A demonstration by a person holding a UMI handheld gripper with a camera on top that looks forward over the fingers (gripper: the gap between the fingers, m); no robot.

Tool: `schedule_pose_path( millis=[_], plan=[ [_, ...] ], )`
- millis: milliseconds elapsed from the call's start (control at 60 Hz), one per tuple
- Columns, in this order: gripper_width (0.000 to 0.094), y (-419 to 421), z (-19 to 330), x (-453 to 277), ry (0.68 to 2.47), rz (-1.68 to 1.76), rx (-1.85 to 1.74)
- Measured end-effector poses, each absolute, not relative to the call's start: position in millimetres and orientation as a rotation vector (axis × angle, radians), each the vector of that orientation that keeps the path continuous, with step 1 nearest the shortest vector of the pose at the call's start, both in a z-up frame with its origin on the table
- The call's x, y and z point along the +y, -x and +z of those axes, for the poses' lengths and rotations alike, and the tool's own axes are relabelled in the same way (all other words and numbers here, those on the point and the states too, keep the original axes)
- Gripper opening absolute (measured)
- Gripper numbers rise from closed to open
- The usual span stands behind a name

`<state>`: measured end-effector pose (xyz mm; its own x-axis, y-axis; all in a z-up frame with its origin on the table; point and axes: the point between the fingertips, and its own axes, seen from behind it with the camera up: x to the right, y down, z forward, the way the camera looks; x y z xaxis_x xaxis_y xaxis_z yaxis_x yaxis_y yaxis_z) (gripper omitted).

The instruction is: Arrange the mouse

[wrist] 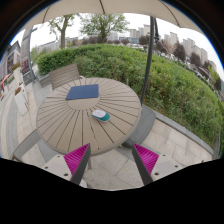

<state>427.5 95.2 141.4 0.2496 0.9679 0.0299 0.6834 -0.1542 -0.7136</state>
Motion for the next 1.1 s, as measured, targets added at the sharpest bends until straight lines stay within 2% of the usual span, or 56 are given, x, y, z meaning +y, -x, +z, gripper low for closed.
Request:
schedule_pose_path(
  millis=[100, 483, 883, 1100],
  plan=[
    [0.0855, -426.8, 144.0, 93.9, 1.897, 0.610, -1.492],
    [0.0853, -385.8, 115.8, 80.3, 1.826, 0.675, -1.524],
    [0.0857, -305.6, 66.0, 96.8, 1.746, 0.718, -1.471],
    [0.0853, -250.6, 26.3, 101.1, 1.724, 0.741, -1.461]
  ],
)
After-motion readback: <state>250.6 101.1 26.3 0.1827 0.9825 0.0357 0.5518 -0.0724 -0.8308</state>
